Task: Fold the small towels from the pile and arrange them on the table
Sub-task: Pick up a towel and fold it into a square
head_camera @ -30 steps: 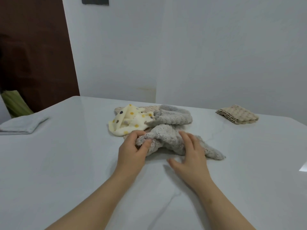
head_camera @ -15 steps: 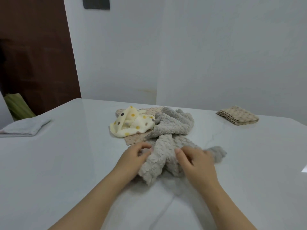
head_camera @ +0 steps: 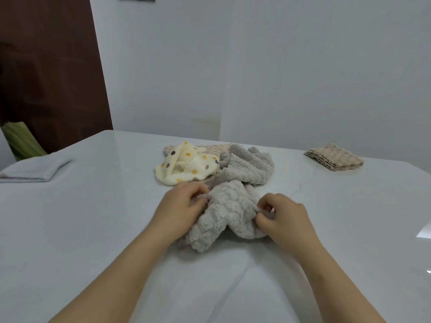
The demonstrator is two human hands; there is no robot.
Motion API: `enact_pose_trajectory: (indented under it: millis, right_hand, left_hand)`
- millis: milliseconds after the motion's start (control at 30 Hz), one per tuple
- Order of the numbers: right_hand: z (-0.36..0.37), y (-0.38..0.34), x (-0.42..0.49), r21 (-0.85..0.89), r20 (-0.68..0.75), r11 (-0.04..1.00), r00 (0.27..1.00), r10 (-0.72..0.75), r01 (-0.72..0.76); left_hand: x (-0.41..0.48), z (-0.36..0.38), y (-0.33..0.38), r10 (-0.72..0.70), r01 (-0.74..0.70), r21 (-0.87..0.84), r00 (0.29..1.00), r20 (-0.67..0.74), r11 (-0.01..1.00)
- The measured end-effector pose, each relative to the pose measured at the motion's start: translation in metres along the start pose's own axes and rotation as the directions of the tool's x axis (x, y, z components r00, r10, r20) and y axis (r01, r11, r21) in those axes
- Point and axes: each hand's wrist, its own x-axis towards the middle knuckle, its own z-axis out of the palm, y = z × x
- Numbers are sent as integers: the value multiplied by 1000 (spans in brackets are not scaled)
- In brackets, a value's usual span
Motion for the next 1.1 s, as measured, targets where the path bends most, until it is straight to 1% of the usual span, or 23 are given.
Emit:
enact_pose_trajectory:
  millis: [67, 100, 167, 200, 233, 267, 300, 333, 367, 400, 433, 467, 500, 600, 667, 767, 800, 833, 900, 933, 967, 1000, 1100]
  right_hand:
    - [-12, -5, -3, 192, -16, 981, 999, -35, 37]
    - [-18, -7, -4, 290, 25, 957, 999, -33, 24]
    - [-27, -10, -7, 416, 185, 908, 982, -33, -48]
    - [-29, -9, -8, 414, 272, 905, 962, -25, -94]
    - [-28, -6, -8, 379, 327, 917, 945, -3, -128]
    - [-25, -5, -8, 326, 341, 932, 939, 37, -155]
    - [-19, -3, -7, 268, 298, 948, 950, 89, -173]
    - [-13, -2, -7, 201, 230, 961, 963, 141, -189]
    - [-6, -2, -7, 111, 180, 973, 967, 180, -202]
    - [0, -3, -8, -4, 177, 981, 965, 192, -195]
    - [6, -5, -9, -119, 218, 979, 958, 186, -163]
    - [11, -6, -10, -192, 262, 975, 951, 162, -114]
    - [13, -8, -10, -194, 287, 977, 948, 142, -87]
    - [9, -11, -8, -49, 376, 995, 921, 101, -89]
    - [-3, -13, -8, -3, 478, 997, 876, 70, -78]
    - [-25, -11, -14, 172, 640, 950, 763, 95, -263]
    - [-29, -9, -14, 195, 638, 931, 761, 118, -308]
    - [-30, -7, -12, 186, 573, 933, 805, 152, -309]
    - [-22, -3, -8, 63, 320, 965, 921, 223, -255]
    - [-16, -5, -7, 4, 232, 970, 944, 235, -243]
    - [-10, -8, -8, -38, 212, 974, 951, 224, -222]
    - [-2, -11, -9, -86, 240, 980, 951, 196, -180]
    - [15, -12, -11, -187, 311, 978, 939, 146, -90]
  left_hand:
    - [-1, -15, 8, -13, 3, -255, 999, -39, 967]
    - [-1, -20, 10, -44, 24, -369, 998, -47, 929]
    - [3, -24, 9, -170, 141, -519, 985, -9, 843]
    - [7, -23, 3, -248, 238, -505, 968, 49, 829]
    - [11, -19, -5, -321, 334, -439, 941, 106, 834]
    - [15, -14, -14, -369, 401, -293, 916, 158, 868]
    - [19, -8, -22, -388, 407, -50, 897, 213, 912]
    - [19, -5, -27, -394, 340, 231, 881, 263, 912]
    - [16, 0, -30, -387, 226, 456, 873, 297, 861]
    - [12, 3, -28, -380, 155, 560, 871, 311, 814]
    - [9, 7, -25, -378, 133, 593, 872, 311, 794]
    - [6, 10, -22, -360, 129, 573, 880, 309, 809]
    - [6, 13, -19, -330, 122, 520, 885, 329, 845]
    - [6, 12, -16, -287, 120, 360, 841, 458, 925]
    - [3, 2, -12, -226, 82, 287, 828, 513, 954]
    - [-3, -15, -6, -179, 115, 155, 847, 501, 981]
    - [-3, -19, -4, -200, 158, 128, 864, 462, 979]
    - [-3, -21, -4, -232, 184, 158, 893, 386, 970]
    - [0, -21, -5, -265, 165, 427, 946, 187, 889]
    - [-1, -20, -8, -269, 158, 549, 955, 127, 821]
    - [-1, -20, -10, -311, 171, 623, 942, 123, 763]
    - [-1, -19, -12, -381, 191, 655, 911, 159, 731]
    - [-1, -12, -16, -458, 202, 624, 843, 281, 755]
